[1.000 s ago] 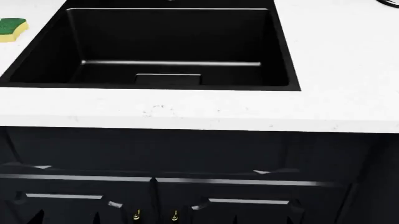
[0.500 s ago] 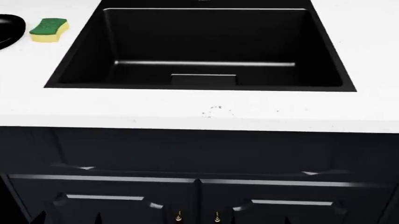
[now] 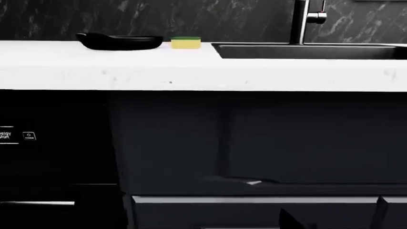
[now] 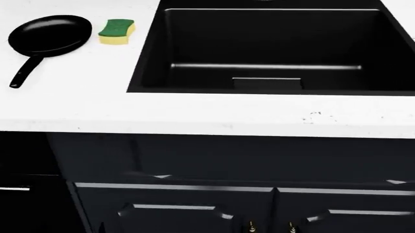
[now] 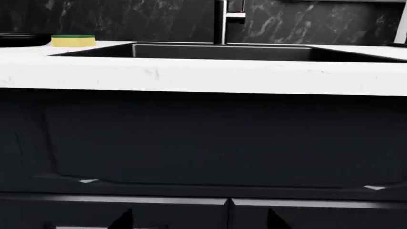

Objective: Pick the pan and sponge and place them into the sink. Then turn on the water.

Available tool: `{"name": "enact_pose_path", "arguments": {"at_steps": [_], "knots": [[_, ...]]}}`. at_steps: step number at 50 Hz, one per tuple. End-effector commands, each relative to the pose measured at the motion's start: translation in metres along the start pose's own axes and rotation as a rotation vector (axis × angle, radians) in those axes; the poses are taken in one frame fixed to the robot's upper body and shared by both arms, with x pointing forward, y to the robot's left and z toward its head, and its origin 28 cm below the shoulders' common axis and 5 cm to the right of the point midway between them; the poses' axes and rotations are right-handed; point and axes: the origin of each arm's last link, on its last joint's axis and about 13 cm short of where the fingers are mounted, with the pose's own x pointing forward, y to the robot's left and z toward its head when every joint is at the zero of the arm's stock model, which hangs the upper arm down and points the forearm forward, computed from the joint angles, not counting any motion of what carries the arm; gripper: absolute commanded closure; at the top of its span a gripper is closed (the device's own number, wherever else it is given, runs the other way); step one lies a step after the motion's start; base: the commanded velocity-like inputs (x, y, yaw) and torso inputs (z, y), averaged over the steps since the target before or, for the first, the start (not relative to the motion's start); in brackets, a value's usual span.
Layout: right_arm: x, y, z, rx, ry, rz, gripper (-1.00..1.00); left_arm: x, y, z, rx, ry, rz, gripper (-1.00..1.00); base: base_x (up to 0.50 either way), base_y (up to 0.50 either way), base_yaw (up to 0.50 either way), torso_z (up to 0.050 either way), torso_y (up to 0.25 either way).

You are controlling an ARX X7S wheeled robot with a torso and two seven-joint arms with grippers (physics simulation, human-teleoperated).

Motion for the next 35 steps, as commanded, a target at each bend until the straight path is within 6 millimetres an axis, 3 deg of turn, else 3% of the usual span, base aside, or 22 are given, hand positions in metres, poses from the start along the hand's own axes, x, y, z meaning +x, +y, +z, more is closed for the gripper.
{"name": "enact_pose_path", "arguments": {"at_steps": [1, 13, 35], "knots": [[0.0001, -0.0003, 0.0003, -0.006, 0.000, -0.004, -1.00, -0.0003, 0.0008, -0.0003, 0.001, 0.004, -0.003, -1.00, 0.00, 0.50, 0.00, 0.000, 0.000], [0.0003, -0.0003, 0.0008, -0.005, -0.005, -0.002, -1.00, -0.0004, 0.0011, -0.0010, 0.003, 0.010, -0.004, -1.00, 0.01, 0.50, 0.00, 0.000, 0.000], [-0.0001, -0.0012, 0.0005, 0.014, -0.010, -0.017, -1.00, 0.0000, 0.0002, -0.0011, 0.006, 0.011, -0.006, -1.00, 0.18, 0.47, 0.00, 0.000, 0.000]]}}
